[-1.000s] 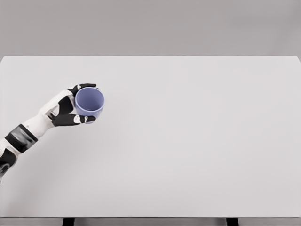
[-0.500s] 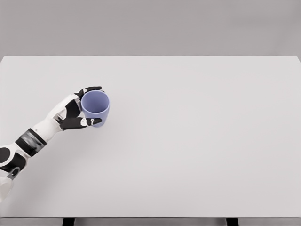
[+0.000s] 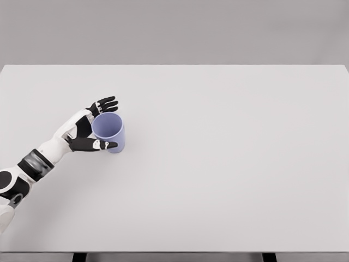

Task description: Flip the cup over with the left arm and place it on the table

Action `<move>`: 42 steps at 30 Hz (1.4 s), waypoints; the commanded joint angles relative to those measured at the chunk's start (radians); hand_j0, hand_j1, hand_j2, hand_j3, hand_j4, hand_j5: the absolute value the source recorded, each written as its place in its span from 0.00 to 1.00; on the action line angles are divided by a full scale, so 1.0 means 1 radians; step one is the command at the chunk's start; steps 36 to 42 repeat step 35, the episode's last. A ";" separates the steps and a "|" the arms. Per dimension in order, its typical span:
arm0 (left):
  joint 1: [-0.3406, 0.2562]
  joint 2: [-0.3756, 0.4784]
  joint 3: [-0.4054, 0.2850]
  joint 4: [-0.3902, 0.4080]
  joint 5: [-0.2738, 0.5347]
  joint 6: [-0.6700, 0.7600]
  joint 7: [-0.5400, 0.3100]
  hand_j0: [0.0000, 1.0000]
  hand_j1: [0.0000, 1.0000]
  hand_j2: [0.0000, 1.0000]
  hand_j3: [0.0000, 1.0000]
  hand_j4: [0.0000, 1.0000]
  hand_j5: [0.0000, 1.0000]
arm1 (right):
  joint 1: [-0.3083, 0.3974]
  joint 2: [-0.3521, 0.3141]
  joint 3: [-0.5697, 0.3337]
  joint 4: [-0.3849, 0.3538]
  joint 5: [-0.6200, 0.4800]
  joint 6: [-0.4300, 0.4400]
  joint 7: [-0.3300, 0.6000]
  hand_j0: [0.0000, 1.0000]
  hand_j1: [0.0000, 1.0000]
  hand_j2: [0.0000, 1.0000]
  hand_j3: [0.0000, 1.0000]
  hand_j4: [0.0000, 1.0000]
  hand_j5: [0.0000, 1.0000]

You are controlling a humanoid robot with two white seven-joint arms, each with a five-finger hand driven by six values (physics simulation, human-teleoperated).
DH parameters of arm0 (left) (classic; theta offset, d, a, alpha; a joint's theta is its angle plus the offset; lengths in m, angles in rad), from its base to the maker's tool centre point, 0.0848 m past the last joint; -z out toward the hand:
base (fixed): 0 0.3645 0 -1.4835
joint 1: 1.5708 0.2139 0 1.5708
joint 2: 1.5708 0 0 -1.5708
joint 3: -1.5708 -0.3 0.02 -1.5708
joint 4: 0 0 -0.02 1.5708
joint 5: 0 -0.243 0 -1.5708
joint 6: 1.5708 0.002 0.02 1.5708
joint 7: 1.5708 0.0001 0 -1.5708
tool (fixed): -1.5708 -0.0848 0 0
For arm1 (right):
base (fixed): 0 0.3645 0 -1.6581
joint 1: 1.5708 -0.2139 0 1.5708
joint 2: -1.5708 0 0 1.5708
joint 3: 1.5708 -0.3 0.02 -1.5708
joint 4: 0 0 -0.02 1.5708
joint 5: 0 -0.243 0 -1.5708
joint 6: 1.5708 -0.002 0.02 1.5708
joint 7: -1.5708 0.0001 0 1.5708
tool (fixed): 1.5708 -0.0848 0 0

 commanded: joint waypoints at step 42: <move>0.023 0.290 0.123 -0.034 -0.124 -0.001 0.001 1.00 1.00 1.00 1.00 1.00 1.00 | 0.000 0.000 0.000 0.000 0.000 0.000 0.000 1.00 1.00 1.00 1.00 1.00 1.00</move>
